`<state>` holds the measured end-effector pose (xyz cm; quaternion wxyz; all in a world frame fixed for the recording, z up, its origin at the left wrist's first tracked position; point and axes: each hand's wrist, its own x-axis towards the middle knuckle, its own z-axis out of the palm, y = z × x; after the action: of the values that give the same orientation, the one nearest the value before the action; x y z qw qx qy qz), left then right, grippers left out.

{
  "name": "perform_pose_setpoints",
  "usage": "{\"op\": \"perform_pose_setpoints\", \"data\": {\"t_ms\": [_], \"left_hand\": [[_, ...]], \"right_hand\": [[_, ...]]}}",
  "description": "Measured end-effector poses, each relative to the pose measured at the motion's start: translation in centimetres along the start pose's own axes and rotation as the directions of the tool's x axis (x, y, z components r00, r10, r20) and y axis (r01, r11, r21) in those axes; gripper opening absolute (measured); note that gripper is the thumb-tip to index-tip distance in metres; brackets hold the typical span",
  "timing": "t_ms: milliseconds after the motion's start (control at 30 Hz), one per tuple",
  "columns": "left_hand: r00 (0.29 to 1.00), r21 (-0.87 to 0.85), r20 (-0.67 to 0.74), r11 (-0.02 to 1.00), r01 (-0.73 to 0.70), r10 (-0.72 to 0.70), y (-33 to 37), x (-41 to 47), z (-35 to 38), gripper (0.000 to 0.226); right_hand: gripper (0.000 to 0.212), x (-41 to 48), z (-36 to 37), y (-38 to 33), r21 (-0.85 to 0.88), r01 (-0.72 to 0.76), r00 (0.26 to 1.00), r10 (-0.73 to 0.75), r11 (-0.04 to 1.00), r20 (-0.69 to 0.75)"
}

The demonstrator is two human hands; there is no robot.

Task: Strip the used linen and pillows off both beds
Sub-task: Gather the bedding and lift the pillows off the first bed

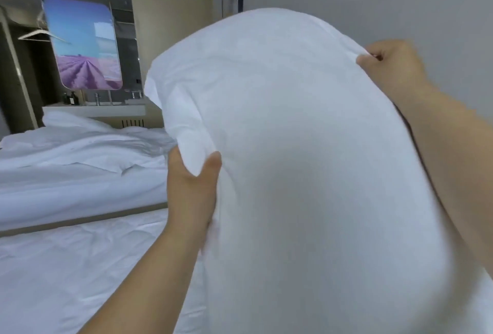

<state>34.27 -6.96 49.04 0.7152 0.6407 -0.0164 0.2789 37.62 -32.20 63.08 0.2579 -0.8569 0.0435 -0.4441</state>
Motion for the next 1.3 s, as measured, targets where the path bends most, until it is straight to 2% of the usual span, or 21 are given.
{"op": "perform_pose_setpoints", "data": {"t_ms": [100,167,233,333,433,500,600,633,700,800,833,900,967,1067,1133,1200,1300], "left_hand": [[0.962,0.075,0.162,0.975,0.209,-0.218,-4.9,-2.4,6.2,0.034],[0.882,0.163,0.263,0.919,0.360,-0.392,-8.8,-4.4,8.7,0.044],[0.812,0.245,0.280,0.856,0.455,-0.512,-11.8,-5.7,9.8,0.048],[0.805,0.271,0.272,0.845,0.461,-0.527,-14.0,-5.5,10.8,0.063],[0.798,0.260,0.267,0.837,0.481,-0.541,-14.0,-4.3,11.5,0.082],[0.785,0.184,0.259,0.826,0.532,-0.563,-13.9,-3.7,11.9,0.079],[0.776,0.062,0.277,0.816,0.575,-0.568,-14.2,-3.8,12.2,0.071],[0.787,0.040,0.290,0.828,0.559,-0.545,-14.5,-4.0,12.4,0.072],[0.812,0.026,0.311,0.859,0.512,-0.493,-14.4,-4.3,13.0,0.081],[0.854,0.033,0.305,0.900,0.434,-0.422,-12.9,-4.0,14.8,0.095],[0.866,0.032,0.304,0.912,0.408,-0.398,-12.2,-3.7,15.6,0.098],[0.889,0.024,0.311,0.938,0.346,-0.336,-10.5,-3.3,17.6,0.091],[0.901,-0.022,0.351,0.960,0.278,-0.253,-9.3,-3.4,19.1,0.087],[0.876,-0.049,0.424,0.960,0.277,-0.231,-10.0,-4.4,19.9,0.091],[0.836,-0.010,0.446,0.932,0.361,-0.319,-11.6,-5.3,19.5,0.092],[0.801,0.051,0.438,0.902,0.430,-0.407,-13.0,-5.9,19.0,0.091],[0.803,0.071,0.404,0.890,0.451,-0.439,-14.1,-5.0,18.3,0.084]], "right_hand": [[0.029,-0.5,0.5,8.8,0.011,-0.172,0.978,0.170,0.985,0.117],[0.025,-3.1,1.9,14.1,-0.026,-0.286,0.936,0.284,0.958,0.208],[0.026,-6.1,3.6,18.2,-0.026,-0.396,0.881,0.388,0.918,0.270],[0.026,-8.5,5.3,21.4,0.051,-0.519,0.812,0.473,0.853,0.342],[0.036,-8.3,5.6,22.8,0.068,-0.561,0.776,0.494,0.825,0.393],[0.046,-7.8,5.4,23.5,0.041,-0.567,0.743,0.490,0.823,0.456],[0.057,-7.4,5.6,24.3,-0.005,-0.662,0.612,0.545,0.749,0.574],[0.055,-7.3,5.7,24.5,-0.029,-0.665,0.591,0.550,0.746,0.590],[0.046,-7.0,6.0,24.9,-0.044,-0.636,0.615,0.540,0.771,0.574],[0.014,-6.1,5.9,25.2,0.024,-0.597,0.719,0.521,0.802,0.461],[0.011,-5.6,5.7,25.1,0.066,-0.593,0.743,0.515,0.802,0.428],[0.020,-4.0,4.7,24.8,0.158,-0.592,0.775,0.504,0.790,0.381],[0.010,-2.0,3.4,24.2,0.237,-0.557,0.816,0.472,0.796,0.334],[0.018,0.5,1.3,23.7,0.129,-0.471,0.858,0.420,0.872,0.297],[0.021,0.3,1.2,24.5,0.003,-0.435,0.830,0.400,0.900,0.389],[0.034,-1.3,2.2,26.0,-0.081,-0.443,0.768,0.425,0.893,0.480],[0.051,-4.1,3.7,28.0,-0.089,-0.519,0.693,0.480,0.850,0.538]]}}
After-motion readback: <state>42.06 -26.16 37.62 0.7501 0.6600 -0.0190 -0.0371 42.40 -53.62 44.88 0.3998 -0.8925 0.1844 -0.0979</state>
